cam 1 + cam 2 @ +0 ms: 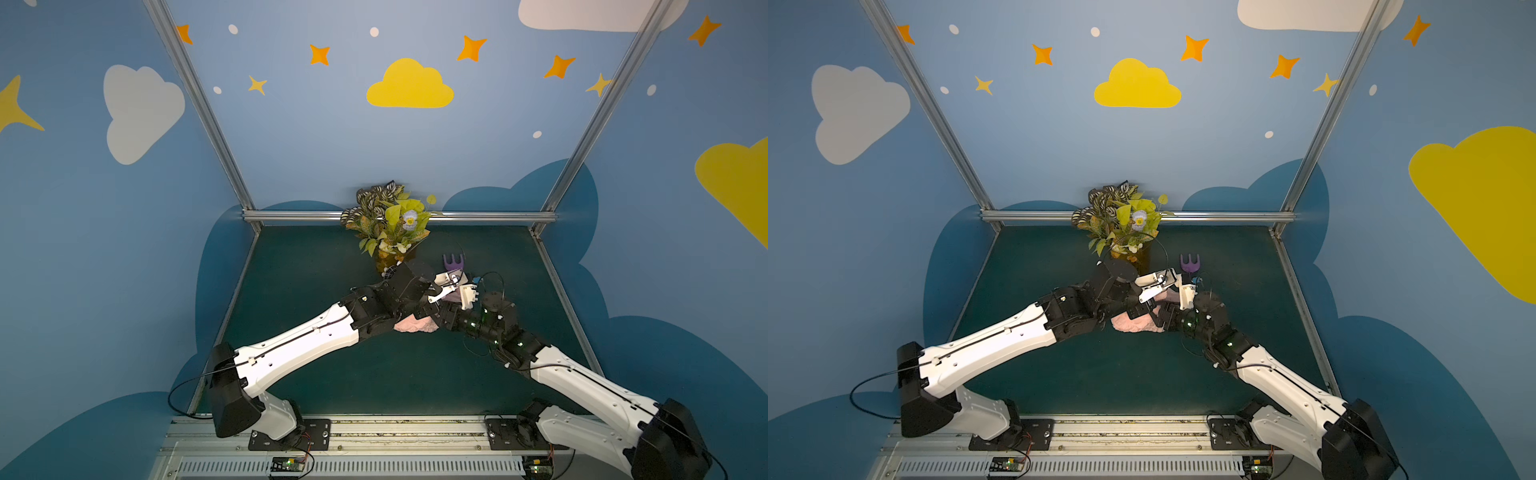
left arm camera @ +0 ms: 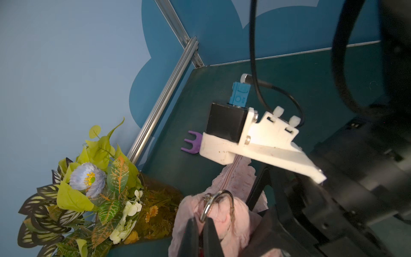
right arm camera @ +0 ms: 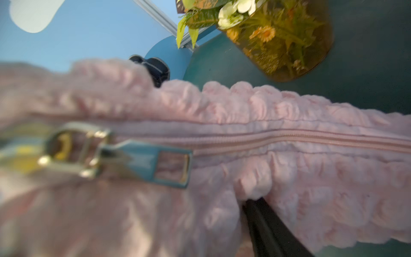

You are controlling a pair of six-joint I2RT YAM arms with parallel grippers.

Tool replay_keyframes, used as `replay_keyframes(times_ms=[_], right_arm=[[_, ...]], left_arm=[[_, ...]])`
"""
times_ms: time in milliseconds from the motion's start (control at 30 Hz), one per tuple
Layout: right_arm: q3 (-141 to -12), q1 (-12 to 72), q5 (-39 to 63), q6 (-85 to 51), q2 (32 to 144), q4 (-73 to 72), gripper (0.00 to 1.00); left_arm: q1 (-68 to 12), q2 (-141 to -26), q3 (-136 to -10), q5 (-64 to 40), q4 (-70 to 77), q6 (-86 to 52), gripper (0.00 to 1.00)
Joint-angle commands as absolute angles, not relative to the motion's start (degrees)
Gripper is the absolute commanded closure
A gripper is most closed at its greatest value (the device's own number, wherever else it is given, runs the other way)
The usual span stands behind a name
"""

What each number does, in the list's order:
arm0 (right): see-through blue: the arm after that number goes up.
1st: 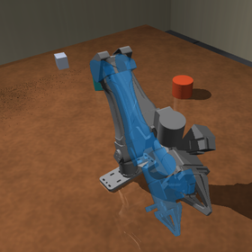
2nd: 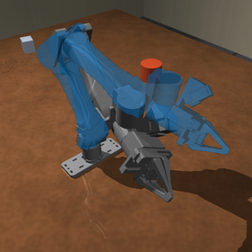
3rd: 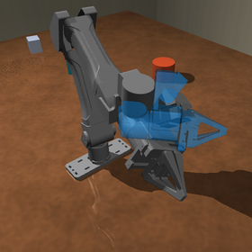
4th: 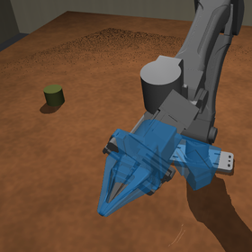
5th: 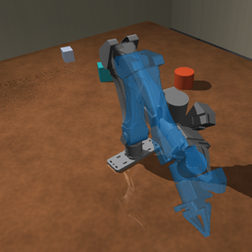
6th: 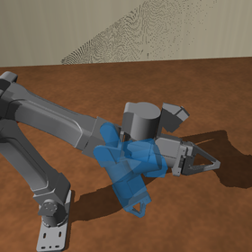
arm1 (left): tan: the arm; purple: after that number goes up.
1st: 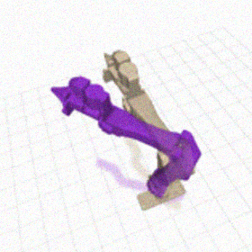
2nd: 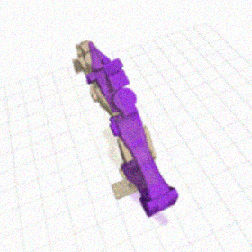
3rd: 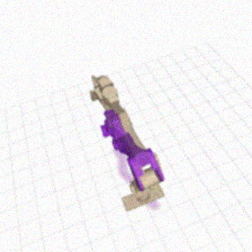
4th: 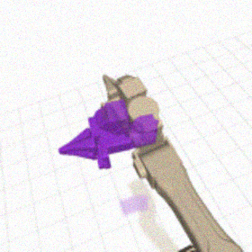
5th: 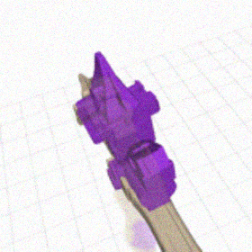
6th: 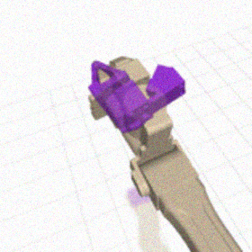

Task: Remove the decoration from the bag
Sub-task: Adjust the bag at the center of the board.

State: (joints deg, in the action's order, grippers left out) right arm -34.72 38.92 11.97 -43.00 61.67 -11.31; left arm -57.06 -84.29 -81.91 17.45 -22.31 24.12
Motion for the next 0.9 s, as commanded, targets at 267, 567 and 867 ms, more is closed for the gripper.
replay_keyframes(times_ms=[267, 567, 867], right_arm=[[-48.47, 38.84, 3.88, -36.66, 73.42, -1.22, 0.50], [-43.03, 37.94, 6.97, -37.67, 75.94, -5.52, 0.49], [-40.41, 37.59, 7.99, -35.81, 72.25, -2.74, 0.48]], left_arm=[[-56.18, -66.58, -73.01, 9.50, -18.61, 5.21, 0.98], [-52.66, -70.50, -66.20, 0.25, -11.23, -4.23, 0.98], [-49.24, -72.33, -65.29, -2.53, -7.22, -4.50, 0.98]])
